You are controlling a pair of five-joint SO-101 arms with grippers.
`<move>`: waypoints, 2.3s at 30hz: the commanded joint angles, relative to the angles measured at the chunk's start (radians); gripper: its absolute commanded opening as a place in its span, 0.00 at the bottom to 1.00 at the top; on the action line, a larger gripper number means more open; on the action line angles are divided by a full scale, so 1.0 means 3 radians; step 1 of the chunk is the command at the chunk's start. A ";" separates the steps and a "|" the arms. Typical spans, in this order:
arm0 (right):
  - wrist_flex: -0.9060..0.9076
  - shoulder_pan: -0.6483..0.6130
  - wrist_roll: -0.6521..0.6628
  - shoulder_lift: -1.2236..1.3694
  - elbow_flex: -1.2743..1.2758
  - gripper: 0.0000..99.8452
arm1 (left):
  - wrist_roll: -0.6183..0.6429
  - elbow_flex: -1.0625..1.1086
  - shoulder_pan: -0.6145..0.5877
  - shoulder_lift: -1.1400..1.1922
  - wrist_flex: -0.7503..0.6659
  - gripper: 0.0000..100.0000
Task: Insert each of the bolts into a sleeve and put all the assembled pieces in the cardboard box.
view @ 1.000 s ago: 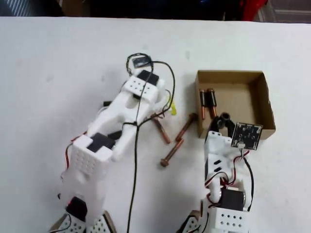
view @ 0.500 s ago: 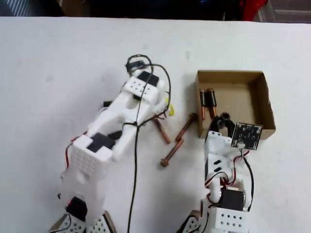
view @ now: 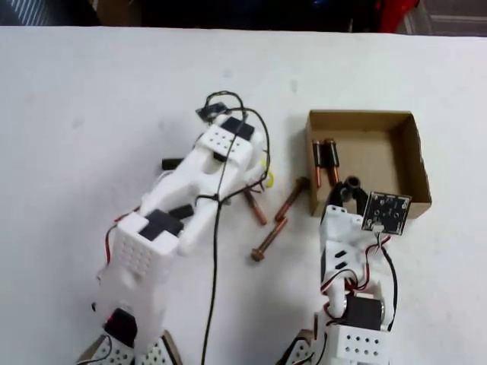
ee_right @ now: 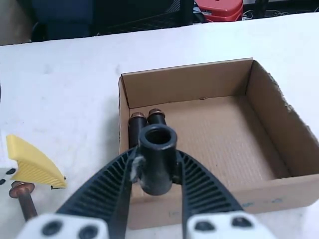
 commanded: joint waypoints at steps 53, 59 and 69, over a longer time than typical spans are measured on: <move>-0.0105 -0.0729 0.0281 -0.0043 0.0056 0.02 | -0.2915 -0.0532 -0.0355 0.0125 0.0956 0.04; -0.0105 -0.0846 0.0281 -0.0043 0.0056 0.02 | -0.3237 -0.0460 -0.0263 -0.0176 0.1135 0.02; -0.0084 -0.1256 0.0286 -0.0038 0.0092 0.02 | -0.3437 -0.0435 -0.0509 -0.0504 0.1146 0.02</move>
